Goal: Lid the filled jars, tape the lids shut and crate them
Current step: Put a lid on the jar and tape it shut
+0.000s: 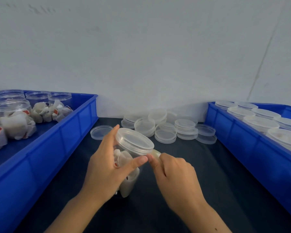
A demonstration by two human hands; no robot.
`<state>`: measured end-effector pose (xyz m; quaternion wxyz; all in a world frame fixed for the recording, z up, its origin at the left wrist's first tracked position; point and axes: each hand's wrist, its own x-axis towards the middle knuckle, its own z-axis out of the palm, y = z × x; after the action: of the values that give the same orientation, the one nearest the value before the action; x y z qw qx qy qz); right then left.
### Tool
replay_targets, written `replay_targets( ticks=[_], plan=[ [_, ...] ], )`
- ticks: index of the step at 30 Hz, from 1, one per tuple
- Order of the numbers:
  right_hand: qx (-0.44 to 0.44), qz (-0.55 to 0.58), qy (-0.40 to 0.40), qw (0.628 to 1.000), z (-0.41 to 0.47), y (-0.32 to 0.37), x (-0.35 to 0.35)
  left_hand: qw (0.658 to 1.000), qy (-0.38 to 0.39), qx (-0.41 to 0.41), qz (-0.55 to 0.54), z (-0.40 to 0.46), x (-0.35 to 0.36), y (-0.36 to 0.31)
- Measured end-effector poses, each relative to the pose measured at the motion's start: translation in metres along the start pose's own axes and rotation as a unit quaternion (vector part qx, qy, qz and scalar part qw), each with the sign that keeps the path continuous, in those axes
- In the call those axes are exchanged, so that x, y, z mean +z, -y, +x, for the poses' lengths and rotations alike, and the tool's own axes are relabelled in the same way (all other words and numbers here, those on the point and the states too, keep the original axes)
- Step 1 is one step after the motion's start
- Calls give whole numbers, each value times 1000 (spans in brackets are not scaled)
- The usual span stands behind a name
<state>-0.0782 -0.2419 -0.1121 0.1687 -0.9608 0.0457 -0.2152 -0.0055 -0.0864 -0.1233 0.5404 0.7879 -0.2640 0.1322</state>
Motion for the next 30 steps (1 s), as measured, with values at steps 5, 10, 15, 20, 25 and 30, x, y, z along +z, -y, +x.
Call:
replay_targets(
  ticks=[5, 10, 15, 20, 25, 30],
  plan=[
    [-30, 27, -8, 999, -2, 0, 2, 999, -51, -15, -2, 2, 7, 1],
    [-51, 72, -2, 996, -2, 1, 2, 996, -70, -49, -27, 4, 8, 2],
    [-34, 119, 25, 992, 0, -1, 0, 994, -94, -47, -35, 5, 10, 2],
    [-20, 85, 49, 995, 7, -14, -13, 996, -76, -35, -41, 7, 7, 3],
    [-7, 69, 46, 997, 12, -25, -22, 994, -31, -59, -87, 15, 7, 4],
    [-2, 38, 67, 997, 17, -29, -25, 985, 12, -90, -144, 24, 1, 6]
  ],
)
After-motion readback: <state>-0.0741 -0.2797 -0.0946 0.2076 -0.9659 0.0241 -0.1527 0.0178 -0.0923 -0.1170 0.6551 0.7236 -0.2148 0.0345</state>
